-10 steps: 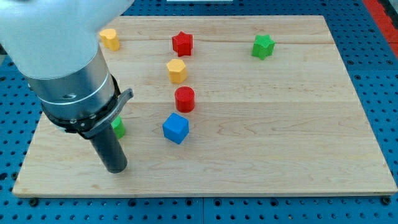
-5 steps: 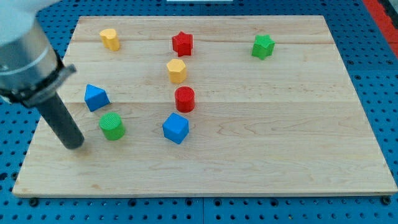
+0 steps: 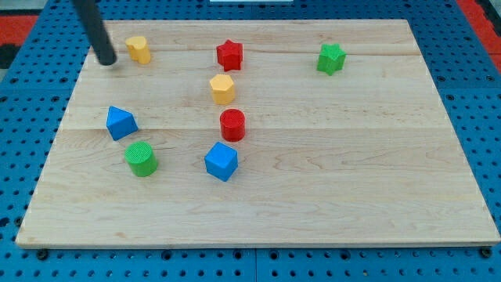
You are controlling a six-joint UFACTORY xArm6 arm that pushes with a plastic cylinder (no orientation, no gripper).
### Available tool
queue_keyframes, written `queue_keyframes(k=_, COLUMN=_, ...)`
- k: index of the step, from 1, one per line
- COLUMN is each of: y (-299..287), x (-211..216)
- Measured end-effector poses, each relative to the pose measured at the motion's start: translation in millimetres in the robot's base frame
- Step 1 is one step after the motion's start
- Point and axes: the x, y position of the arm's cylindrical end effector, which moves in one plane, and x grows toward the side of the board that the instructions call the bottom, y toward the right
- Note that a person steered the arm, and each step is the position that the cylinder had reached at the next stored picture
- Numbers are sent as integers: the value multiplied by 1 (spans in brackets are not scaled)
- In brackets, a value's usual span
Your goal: Slightly push the yellow hexagon in between the red circle and yellow heart
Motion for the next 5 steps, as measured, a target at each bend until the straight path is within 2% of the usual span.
queue_keyframes(k=1, y=14, x=14)
queue_keyframes(k=2, y=88, x=26)
queue_keyframes(k=4, y=286, x=40)
queue_keyframes(k=5, y=250, x=81)
